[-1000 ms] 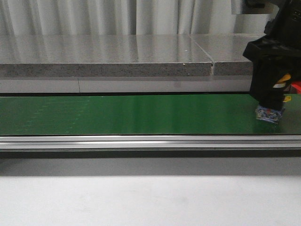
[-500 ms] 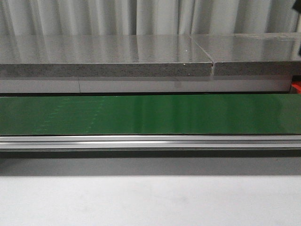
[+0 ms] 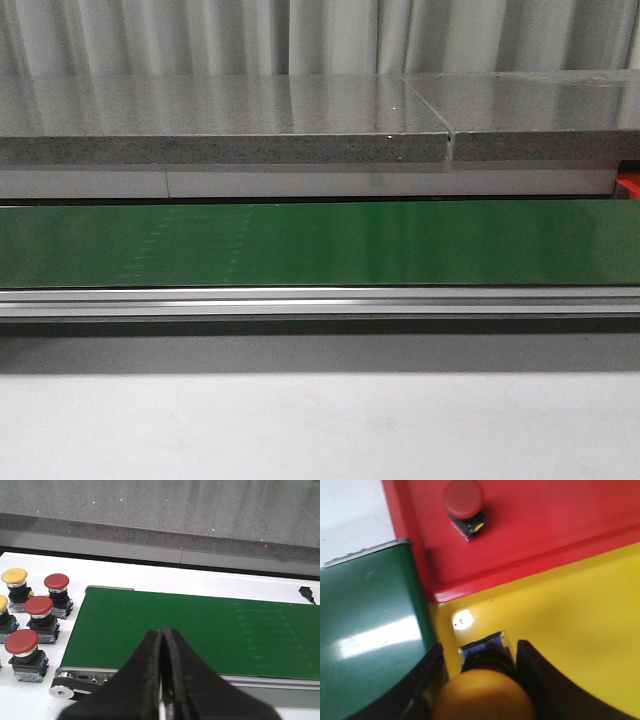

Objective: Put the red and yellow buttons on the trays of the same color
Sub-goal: 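Lower the yellow button into the yellow tray and open the right gripper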

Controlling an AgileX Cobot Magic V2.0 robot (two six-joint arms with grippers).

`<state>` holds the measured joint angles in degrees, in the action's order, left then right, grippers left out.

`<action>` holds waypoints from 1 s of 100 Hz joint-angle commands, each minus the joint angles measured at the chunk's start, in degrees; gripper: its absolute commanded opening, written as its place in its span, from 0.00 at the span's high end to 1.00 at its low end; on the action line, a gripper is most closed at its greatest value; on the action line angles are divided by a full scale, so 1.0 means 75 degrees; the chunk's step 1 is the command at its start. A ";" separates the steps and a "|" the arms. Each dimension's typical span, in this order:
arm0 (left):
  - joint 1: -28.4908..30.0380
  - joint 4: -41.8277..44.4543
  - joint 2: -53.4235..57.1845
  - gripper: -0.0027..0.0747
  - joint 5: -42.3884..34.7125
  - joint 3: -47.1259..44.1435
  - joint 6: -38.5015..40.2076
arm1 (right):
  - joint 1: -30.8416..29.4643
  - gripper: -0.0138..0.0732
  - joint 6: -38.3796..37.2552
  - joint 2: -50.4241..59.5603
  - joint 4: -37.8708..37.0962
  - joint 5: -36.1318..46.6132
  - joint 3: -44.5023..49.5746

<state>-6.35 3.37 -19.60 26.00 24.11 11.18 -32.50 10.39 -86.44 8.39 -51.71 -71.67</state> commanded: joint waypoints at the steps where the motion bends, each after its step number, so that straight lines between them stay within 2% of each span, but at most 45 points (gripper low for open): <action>1: -0.0057 -0.0010 -0.0057 0.99 -0.0569 0.0219 -0.0006 | -0.0200 0.69 -0.0072 -0.0028 0.0063 0.0490 -0.0204; 41: -0.0057 -0.0010 -0.0057 0.99 -0.0569 0.0219 -0.0006 | -0.0211 0.69 -0.0072 -0.1741 0.0063 0.0877 -0.0081; 61: -0.0057 -0.0010 -0.0057 0.99 -0.0569 0.0219 -0.0006 | -0.0211 0.69 -0.0072 -0.1827 0.0063 0.1567 0.0422; 78: -0.0057 -0.0010 -0.0057 0.99 -0.0569 0.0219 -0.0006 | -0.0211 0.68 -0.0072 -0.1857 0.0063 0.1596 0.0531; 85: -0.0057 -0.0010 -0.0057 0.99 -0.0569 0.0219 -0.0006 | -0.0211 0.61 -0.0064 -0.1863 0.0063 0.1556 0.0531; 100: -0.0057 -0.0010 -0.0057 0.99 -0.0569 0.0219 -0.0006 | -0.0211 0.30 -0.0058 -0.1862 0.0054 0.1549 0.0531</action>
<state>-6.35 3.37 -19.60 26.00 24.11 11.18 -33.68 9.78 -102.77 8.39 -41.45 -66.49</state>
